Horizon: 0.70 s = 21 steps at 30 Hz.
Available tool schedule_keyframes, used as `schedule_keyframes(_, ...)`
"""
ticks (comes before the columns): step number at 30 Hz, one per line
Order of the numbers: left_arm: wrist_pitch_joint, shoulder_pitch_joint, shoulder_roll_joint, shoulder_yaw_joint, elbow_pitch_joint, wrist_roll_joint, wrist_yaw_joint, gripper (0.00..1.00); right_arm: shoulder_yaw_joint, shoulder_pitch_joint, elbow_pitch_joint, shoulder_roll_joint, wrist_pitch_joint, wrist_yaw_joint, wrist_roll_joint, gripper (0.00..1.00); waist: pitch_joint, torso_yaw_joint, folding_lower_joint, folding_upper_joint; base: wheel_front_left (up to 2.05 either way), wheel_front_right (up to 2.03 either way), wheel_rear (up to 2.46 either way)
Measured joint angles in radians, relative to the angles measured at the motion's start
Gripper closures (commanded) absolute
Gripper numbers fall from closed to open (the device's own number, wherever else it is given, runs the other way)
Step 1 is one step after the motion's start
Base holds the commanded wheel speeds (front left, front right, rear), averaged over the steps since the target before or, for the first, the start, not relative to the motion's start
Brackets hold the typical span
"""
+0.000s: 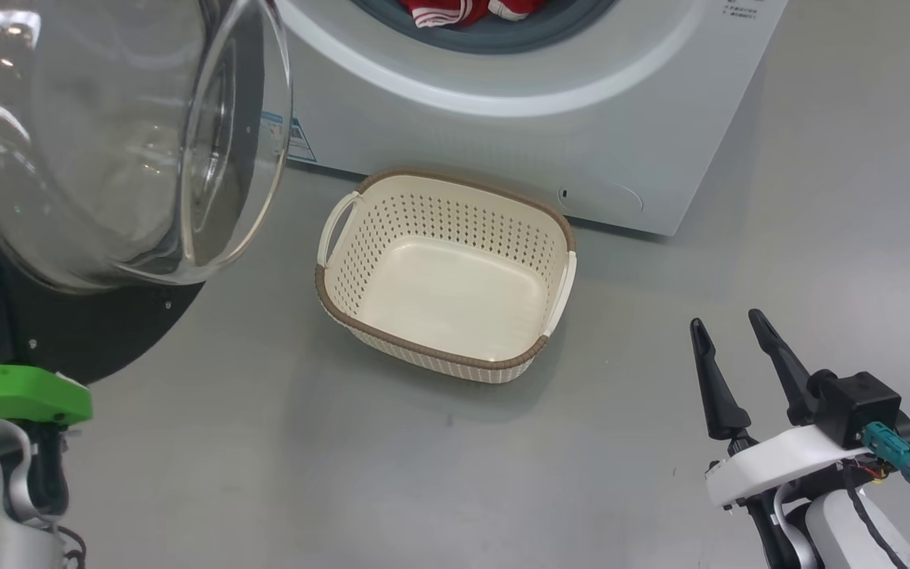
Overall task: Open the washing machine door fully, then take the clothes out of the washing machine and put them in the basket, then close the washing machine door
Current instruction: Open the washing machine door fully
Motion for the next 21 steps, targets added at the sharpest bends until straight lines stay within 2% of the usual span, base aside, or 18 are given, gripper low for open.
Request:
schedule_keyframes(7,0.0,-0.03,0.037,0.059,0.005,-0.028,0.015,1.0,-0.003,-0.018,-0.011,-0.015,0.011,0.0,-0.006,0.0,0.048,-0.004,0.0,0.0,0.0,0.0,0.0)
schedule_keyframes(12,-0.004,-0.066,0.086,0.113,0.01,-0.054,0.018,1.0,-0.009,-0.047,-0.032,-0.027,0.021,-0.001,-0.016,0.0,0.096,-0.009,0.0,0.0,0.0,0.0,0.0)
schedule_keyframes(21,-0.006,-0.112,0.119,0.14,0.037,-0.064,0.017,1.0,-0.02,-0.063,-0.045,-0.046,0.031,-0.009,-0.026,0.0,0.156,-0.01,0.0,0.0,0.0,0.0,0.0)
